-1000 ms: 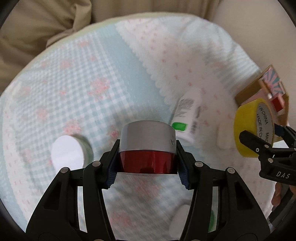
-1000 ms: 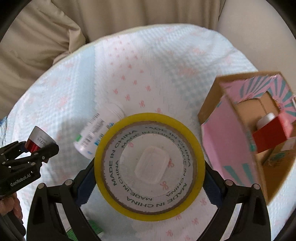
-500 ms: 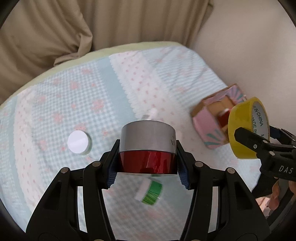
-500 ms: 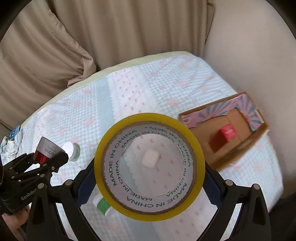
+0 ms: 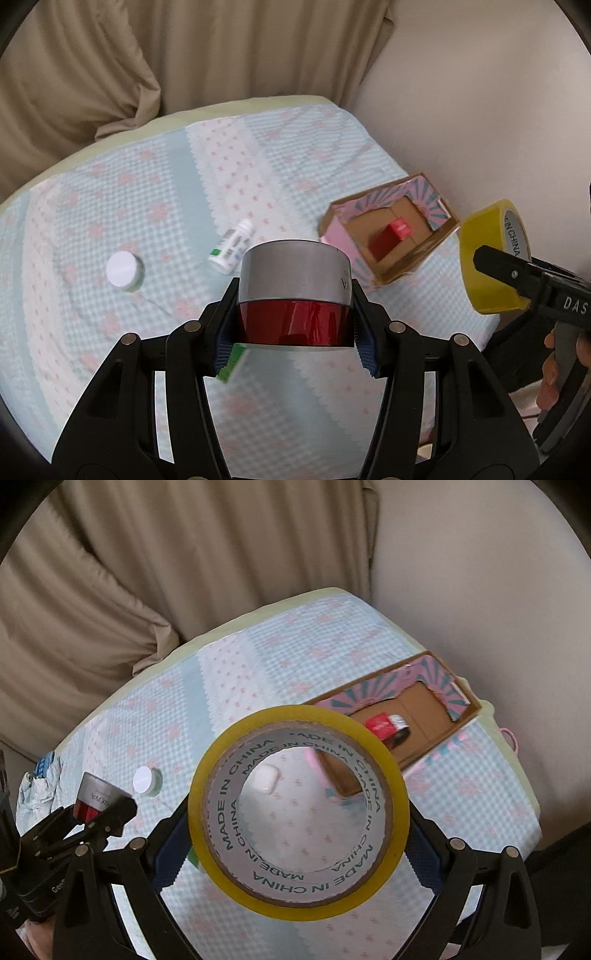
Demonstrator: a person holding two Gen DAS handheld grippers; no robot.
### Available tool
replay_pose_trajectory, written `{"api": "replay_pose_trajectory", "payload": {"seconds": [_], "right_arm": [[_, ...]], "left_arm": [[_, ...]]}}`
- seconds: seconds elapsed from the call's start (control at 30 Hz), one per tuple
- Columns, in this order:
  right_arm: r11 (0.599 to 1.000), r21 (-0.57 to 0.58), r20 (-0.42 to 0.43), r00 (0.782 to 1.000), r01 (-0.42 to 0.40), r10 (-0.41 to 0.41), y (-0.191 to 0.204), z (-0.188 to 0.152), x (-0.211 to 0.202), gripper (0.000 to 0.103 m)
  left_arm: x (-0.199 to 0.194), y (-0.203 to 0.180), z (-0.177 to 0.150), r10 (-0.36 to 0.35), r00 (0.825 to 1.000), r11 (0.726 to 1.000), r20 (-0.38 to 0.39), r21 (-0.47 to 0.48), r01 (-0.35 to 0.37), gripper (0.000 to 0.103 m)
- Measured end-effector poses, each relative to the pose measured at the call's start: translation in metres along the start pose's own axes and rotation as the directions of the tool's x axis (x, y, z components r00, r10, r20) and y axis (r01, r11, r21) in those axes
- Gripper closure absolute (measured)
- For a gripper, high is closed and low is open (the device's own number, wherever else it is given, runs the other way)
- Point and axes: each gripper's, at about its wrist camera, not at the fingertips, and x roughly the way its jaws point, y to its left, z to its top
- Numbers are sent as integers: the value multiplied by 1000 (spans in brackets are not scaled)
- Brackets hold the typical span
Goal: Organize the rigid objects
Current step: 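Carry the tape roll and red-silver jar into the pink box and release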
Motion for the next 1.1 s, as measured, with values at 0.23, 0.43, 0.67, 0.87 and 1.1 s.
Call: {"api": "replay_pose_trajectory", "payload": {"seconds": [0.23, 0.43, 0.67, 0.87, 1.1], "right_arm": [[1000, 4, -33, 999, -17, 17, -82, 27, -3, 5], [999, 7, -76, 997, -32, 32, -154, 59, 17, 5], [999, 1, -144, 988, -54, 54, -204, 97, 59, 5], [997, 23, -243, 967, -77, 81, -224, 126, 117, 5], [991, 68, -379, 916, -112, 129, -238, 152, 195, 5]], "left_arm": [[19, -61, 15, 25, 1000, 998, 19, -53, -24, 52], [61, -113, 34, 1, 1000, 993, 6, -119, 0, 52], [124, -155, 56, -13, 999, 989, -38, -146, 7, 52], [176, -161, 78, -9, 995, 987, -101, -158, -7, 52], [256, -152, 97, 7, 975, 990, -222, -133, -38, 52]]}}
